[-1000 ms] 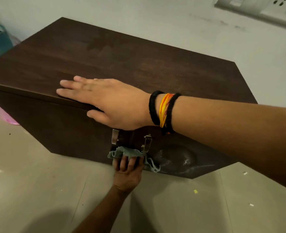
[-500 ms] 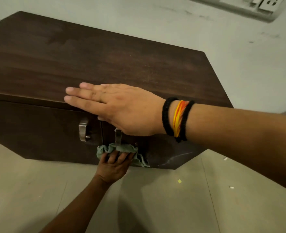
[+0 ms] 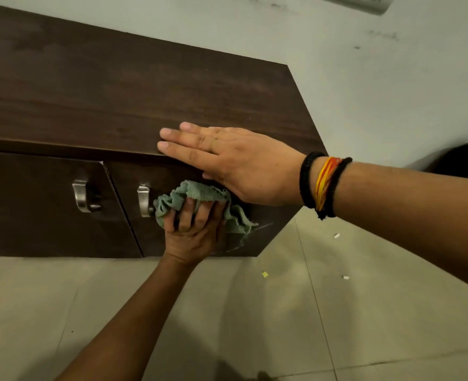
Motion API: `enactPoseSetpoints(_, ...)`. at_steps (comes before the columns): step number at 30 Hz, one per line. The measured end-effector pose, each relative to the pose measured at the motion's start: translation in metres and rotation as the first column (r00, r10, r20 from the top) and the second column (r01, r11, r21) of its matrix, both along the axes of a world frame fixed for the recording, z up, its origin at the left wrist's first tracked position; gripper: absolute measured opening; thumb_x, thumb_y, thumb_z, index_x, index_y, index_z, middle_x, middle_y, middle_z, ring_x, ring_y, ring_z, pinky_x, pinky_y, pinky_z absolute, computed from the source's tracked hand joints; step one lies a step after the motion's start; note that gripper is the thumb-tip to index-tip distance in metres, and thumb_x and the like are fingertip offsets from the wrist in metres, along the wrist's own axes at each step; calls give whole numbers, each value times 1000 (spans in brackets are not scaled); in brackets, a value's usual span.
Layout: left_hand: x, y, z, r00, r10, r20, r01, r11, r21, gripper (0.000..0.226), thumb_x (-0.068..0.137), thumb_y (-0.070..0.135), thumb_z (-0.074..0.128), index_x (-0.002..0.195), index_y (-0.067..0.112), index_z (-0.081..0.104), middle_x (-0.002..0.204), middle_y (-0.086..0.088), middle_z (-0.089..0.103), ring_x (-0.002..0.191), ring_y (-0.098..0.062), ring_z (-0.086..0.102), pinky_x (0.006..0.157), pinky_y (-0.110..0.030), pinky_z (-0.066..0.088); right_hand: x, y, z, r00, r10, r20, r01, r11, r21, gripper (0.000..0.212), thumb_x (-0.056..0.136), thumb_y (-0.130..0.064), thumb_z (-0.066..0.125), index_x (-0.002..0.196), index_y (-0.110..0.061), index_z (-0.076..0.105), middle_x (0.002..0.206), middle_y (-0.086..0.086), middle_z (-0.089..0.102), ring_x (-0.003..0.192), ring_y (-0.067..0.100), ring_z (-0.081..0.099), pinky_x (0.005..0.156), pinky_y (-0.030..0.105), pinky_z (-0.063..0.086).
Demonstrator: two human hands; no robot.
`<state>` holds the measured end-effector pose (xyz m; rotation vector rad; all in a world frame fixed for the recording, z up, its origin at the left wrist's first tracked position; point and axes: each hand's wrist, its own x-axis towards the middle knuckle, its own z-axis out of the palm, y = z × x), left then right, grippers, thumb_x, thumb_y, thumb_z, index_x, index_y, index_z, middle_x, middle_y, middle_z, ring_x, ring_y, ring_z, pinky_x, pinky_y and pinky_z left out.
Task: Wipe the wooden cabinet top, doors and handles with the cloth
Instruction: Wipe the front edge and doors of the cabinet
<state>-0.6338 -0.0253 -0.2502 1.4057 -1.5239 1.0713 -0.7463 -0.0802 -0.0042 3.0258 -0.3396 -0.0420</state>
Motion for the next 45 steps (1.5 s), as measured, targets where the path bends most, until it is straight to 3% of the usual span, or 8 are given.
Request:
enactPoseSetpoints(10, 2, -6, 32, 993, 85, 76, -86, 996, -2, 74, 93, 51, 46, 158, 24, 23, 167, 0, 8, 154, -24, 0, 117, -44, 10, -47, -12, -3, 999, -44, 29, 44, 999, 7, 60, 105, -22, 36, 161, -27, 16, 169, -7, 14, 155, 14, 12, 124, 31, 16)
enactPoseSetpoints(15, 24, 19, -10, 949, 27, 314, -88, 979, 182, 89, 81, 53, 67, 157, 34, 24, 168, 7, 6, 155, -17, 2, 109, -41, 12, -70, -17, -2, 998, -56, 24, 57, 997, -45, 61, 105, -21, 39, 161, -24, 17, 168, -4, 17, 155, 17, 16, 123, 38, 24)
enactPoseSetpoints(21, 11, -2, 69, 979, 72, 189, -78, 997, 26, 77, 92, 57, 50, 158, 32, 21, 168, 3, 2, 155, -18, -1, 113, -43, 10, -78, -26, 3, 999, -32, 5, 32, 998, 62, 60, 105, -22, 42, 161, -23, 20, 169, -5, 16, 156, 15, 12, 126, 34, 18)
enactPoseSetpoints(29, 15, 4, 27, 842, -52, 537, -54, 982, 180, 71, 92, 51, 50, 157, 35, 24, 167, 5, 10, 155, -18, -4, 116, -41, 1, -79, -25, 9, 1000, -14, -16, 15, 999, 44, 58, 106, -19, 40, 161, -21, 21, 168, -2, 17, 156, 20, 13, 125, 42, 20)
enactPoseSetpoints(34, -12, -10, 53, 864, -41, 502, -21, 993, 118, 70, 94, 52, 44, 158, 33, 21, 168, 0, 4, 153, -18, 3, 114, -41, 4, -80, -23, 9, 1000, -22, -21, 22, 999, 39, 60, 106, -15, 44, 161, -21, 20, 169, -1, 17, 156, 21, 13, 125, 44, 21)
enactPoseSetpoints(38, -2, -2, 24, 672, -208, 711, -58, 942, 331, 86, 89, 47, 48, 160, 25, 6, 167, -1, 5, 151, -23, 4, 113, -44, 1, -80, -23, 9, 1000, -19, -12, 19, 1000, 18, 58, 106, -19, 41, 161, -21, 20, 168, -1, 18, 156, 20, 13, 125, 44, 22)
enactPoseSetpoints(41, -16, -7, 38, 530, -226, 817, -87, 944, 317, 79, 93, 45, 41, 160, 25, 4, 168, 3, 9, 149, -20, 7, 113, -46, -1, -79, -23, 8, 1000, -9, -9, 9, 1000, 4, 57, 106, -20, 40, 160, -21, 22, 168, 0, 20, 155, 21, 15, 124, 43, 23)
enactPoseSetpoints(45, -44, -20, 55, 560, -213, 801, -20, 963, 270, 70, 99, 51, 26, 160, 22, 6, 167, 2, 17, 147, -19, 16, 112, -43, 10, -80, -23, 9, 999, -29, -22, 29, 999, 18, 57, 107, -22, 37, 161, -24, 20, 168, -3, 17, 156, 18, 12, 126, 40, 19)
